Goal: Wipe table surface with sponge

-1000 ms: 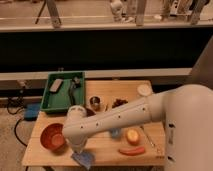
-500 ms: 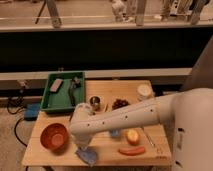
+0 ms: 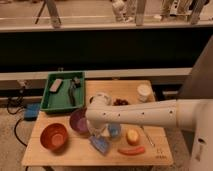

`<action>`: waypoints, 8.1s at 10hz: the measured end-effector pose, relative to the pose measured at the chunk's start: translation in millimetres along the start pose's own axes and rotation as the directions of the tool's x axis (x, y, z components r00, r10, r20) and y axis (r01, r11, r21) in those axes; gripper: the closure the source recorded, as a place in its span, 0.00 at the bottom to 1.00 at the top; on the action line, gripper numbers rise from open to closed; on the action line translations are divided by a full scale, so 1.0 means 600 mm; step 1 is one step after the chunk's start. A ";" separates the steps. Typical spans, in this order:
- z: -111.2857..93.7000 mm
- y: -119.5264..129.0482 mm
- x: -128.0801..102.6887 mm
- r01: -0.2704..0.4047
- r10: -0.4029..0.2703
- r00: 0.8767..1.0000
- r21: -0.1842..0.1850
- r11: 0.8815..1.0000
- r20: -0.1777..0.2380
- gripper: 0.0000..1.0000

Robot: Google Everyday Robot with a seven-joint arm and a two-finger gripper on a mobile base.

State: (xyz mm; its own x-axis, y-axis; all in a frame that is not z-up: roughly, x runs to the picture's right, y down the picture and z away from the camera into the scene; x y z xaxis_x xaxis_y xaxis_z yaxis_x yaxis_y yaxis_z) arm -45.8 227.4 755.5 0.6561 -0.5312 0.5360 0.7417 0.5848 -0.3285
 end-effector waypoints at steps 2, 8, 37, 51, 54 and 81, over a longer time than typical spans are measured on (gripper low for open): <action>-0.006 0.011 0.024 -0.036 0.036 0.999 -0.010 0.999 -0.021 1.00; 0.033 0.054 -0.016 -0.027 0.026 1.000 -0.111 0.993 -0.010 1.00; 0.038 0.057 -0.004 0.027 -0.041 0.997 -0.204 0.979 -0.064 1.00; 0.047 -0.103 -0.257 0.435 -0.438 0.899 -0.162 0.886 0.015 1.00; 0.035 -0.091 -0.163 0.365 -0.374 0.927 -0.146 0.919 -0.033 1.00; 0.030 -0.106 -0.133 0.355 -0.361 0.932 -0.127 0.926 -0.033 1.00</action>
State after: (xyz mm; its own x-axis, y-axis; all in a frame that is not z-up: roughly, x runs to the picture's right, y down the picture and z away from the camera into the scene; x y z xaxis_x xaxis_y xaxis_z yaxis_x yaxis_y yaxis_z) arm -147.7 243.8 747.6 0.3480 -0.7264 0.5927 0.9375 0.2755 -0.2127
